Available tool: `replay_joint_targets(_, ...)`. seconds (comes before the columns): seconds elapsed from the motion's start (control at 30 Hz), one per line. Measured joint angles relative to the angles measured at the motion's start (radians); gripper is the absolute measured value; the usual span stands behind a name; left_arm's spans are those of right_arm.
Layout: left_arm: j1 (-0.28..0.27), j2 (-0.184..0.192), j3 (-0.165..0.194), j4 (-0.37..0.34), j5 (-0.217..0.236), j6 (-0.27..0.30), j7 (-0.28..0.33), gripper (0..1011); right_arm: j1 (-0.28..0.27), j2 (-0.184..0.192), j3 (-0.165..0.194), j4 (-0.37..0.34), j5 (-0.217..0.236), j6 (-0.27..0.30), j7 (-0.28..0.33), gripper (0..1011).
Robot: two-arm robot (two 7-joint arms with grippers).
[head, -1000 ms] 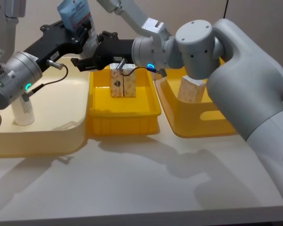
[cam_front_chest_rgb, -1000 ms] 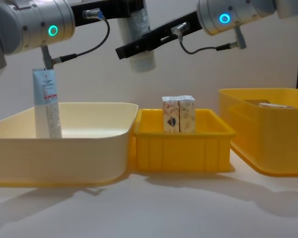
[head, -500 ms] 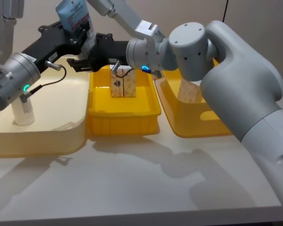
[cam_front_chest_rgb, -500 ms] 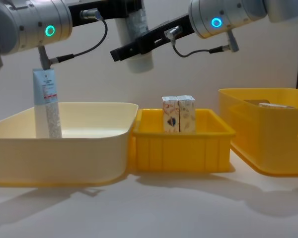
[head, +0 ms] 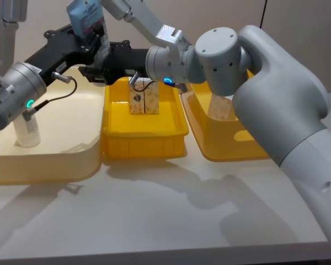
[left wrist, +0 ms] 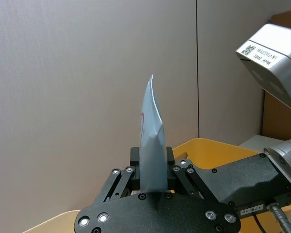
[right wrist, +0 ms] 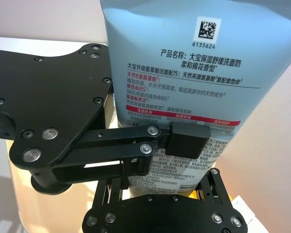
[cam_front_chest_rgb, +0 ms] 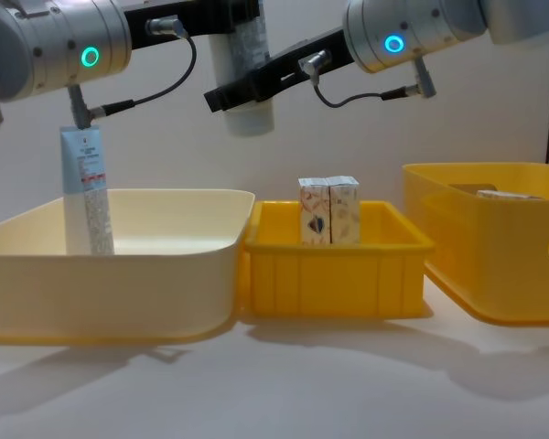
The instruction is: Bimanual collaborative sorting of washing and personal care products
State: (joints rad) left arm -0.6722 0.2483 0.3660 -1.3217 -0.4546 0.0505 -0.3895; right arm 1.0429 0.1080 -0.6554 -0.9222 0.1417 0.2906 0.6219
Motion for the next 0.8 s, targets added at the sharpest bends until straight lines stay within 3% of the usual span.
replay_joint_targets(0.8, 0.002, 0.001, 0.000, -0.002, 0.000, 0.001, 0.000, 266, 0.001, -0.002, -0.002, 0.003, -0.001, -0.003, -0.002, 615)
